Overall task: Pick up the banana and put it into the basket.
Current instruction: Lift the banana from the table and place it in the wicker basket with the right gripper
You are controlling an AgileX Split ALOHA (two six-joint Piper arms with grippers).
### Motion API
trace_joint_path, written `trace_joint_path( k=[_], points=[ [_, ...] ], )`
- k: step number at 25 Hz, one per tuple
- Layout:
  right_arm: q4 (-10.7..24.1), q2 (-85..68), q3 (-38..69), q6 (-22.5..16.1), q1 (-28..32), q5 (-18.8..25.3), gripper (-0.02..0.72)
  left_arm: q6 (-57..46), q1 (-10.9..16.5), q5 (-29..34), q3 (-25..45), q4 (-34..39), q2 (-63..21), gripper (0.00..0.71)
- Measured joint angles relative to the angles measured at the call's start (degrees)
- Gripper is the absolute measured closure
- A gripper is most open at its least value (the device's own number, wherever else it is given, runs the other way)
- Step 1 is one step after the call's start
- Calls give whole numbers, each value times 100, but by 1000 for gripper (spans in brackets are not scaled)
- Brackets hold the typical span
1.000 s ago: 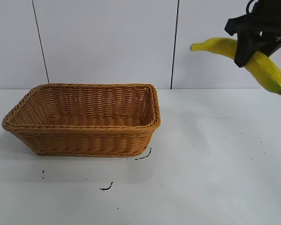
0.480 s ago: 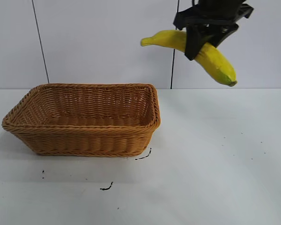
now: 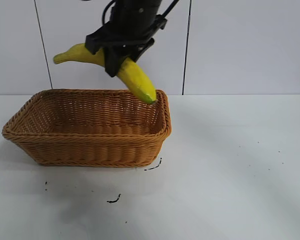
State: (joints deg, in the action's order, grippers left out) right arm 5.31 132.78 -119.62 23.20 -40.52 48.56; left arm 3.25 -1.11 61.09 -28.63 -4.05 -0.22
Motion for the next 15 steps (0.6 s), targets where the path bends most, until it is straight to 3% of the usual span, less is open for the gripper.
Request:
trace_joint_path(
  k=[7, 15],
  points=[
    [205, 425, 0, 188, 49, -277, 412, 0, 0, 0, 0, 0, 0, 17],
    [43, 602, 0, 205, 271, -379, 412, 0, 0, 6, 0, 0, 0, 17]
  ],
)
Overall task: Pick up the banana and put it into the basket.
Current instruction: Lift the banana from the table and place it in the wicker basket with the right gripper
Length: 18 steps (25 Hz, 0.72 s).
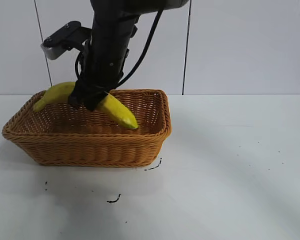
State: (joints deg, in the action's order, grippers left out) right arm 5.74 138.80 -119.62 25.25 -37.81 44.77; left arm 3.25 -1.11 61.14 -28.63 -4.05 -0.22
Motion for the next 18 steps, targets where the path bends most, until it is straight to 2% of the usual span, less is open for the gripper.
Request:
trace_joint_path(
  k=[4, 5, 8, 9, 11, 15, 18],
  points=[
    [-154, 0, 0, 91, 29, -43, 405, 0, 0, 0, 0, 0, 0, 17],
    [-201, 0, 0, 142, 29, -48, 358, 0, 0, 0, 0, 0, 0, 17],
    [-374, -6, 0, 281, 29, -63, 155, 0, 0, 0, 0, 0, 0, 17],
    [-415, -11, 0, 282, 29, -63, 110, 0, 0, 0, 0, 0, 0, 17],
    [-439, -17, 0, 255, 29, -74, 71, 0, 0, 0, 0, 0, 0, 17],
    [-452, -155, 0, -205, 29, -18, 52, 0, 0, 0, 0, 0, 0, 17],
    [-460, -423, -24, -777, 48, 256, 48, 0, 0, 0, 0, 0, 0, 17]
  ],
)
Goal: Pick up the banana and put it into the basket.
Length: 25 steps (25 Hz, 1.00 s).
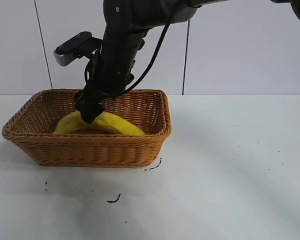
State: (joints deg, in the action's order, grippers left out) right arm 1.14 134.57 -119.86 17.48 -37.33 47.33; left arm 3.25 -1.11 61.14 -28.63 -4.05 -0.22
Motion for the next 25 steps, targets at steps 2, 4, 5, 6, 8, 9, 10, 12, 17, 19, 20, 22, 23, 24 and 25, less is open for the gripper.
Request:
trace_joint_path(
  k=[2, 4, 5, 6, 8, 9, 10, 12, 17, 19, 20, 22, 23, 24, 25],
  points=[
    [-19, -145, -109, -446, 70, 303, 47, 0, 0, 0, 0, 0, 0, 17],
    [-34, -202, -252, -971, 220, 676, 47, 0, 0, 0, 0, 0, 0, 17],
    [-47, -209, -299, -1144, 305, 800, 47, 0, 0, -5, 0, 0, 0, 17],
    [-67, -214, -330, -1284, 421, 918, 47, 0, 0, -5, 0, 0, 0, 17],
    [-114, -214, -330, -1441, 694, 1104, 47, 0, 0, -5, 0, 0, 0, 17],
    [-159, -214, -330, -1498, 844, 1187, 47, 0, 0, -5, 0, 0, 0, 17],
    [-190, -214, -330, -1580, 977, 1290, 47, 0, 0, -5, 0, 0, 0, 17],
    [-211, -214, -330, -1693, 1280, 1391, 47, 0, 0, -5, 0, 0, 0, 17],
    [-215, -214, -330, -1838, 2135, 1707, 47, 0, 0, -5, 0, 0, 0, 17],
    [-215, -214, -330, -1872, 2468, 1900, 47, 0, 0, -5, 0, 0, 0, 17],
    [-215, -214, -330, -1905, 2597, 1988, 47, 0, 0, -5, 0, 0, 0, 17],
    [-215, -214, -330, -1940, 2870, 2155, 47, 0, 0, -5, 0, 0, 0, 17],
    [-215, -214, -330, -1946, 2990, 2196, 47, 0, 0, -5, 0, 0, 0, 17],
    [-215, -214, -330, -1946, 3080, 2202, 47, 0, 0, -5, 0, 0, 0, 17],
    [-215, -214, -330, -1948, 3175, 2202, 47, 0, 0, -5, 0, 0, 0, 17]
  ],
)
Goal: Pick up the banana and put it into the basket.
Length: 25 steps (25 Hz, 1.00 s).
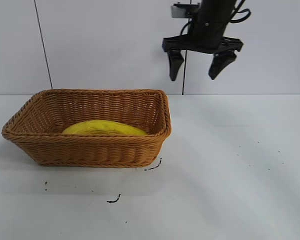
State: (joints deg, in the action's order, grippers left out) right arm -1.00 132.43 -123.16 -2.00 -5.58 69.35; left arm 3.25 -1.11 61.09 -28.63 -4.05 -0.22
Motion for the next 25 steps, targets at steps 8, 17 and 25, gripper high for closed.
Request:
trace_joint_path(
  k=[8, 17, 25],
  points=[
    [41, -310, 447, -6, 339, 2, 47, 0, 0, 0, 0, 0, 0, 17],
    [100, -1743, 2579, 44, 339, 2, 47, 0, 0, 0, 0, 0, 0, 17],
    [35, -3398, 4850, 69, 339, 2, 47, 0, 0, 0, 0, 0, 0, 17]
  ],
)
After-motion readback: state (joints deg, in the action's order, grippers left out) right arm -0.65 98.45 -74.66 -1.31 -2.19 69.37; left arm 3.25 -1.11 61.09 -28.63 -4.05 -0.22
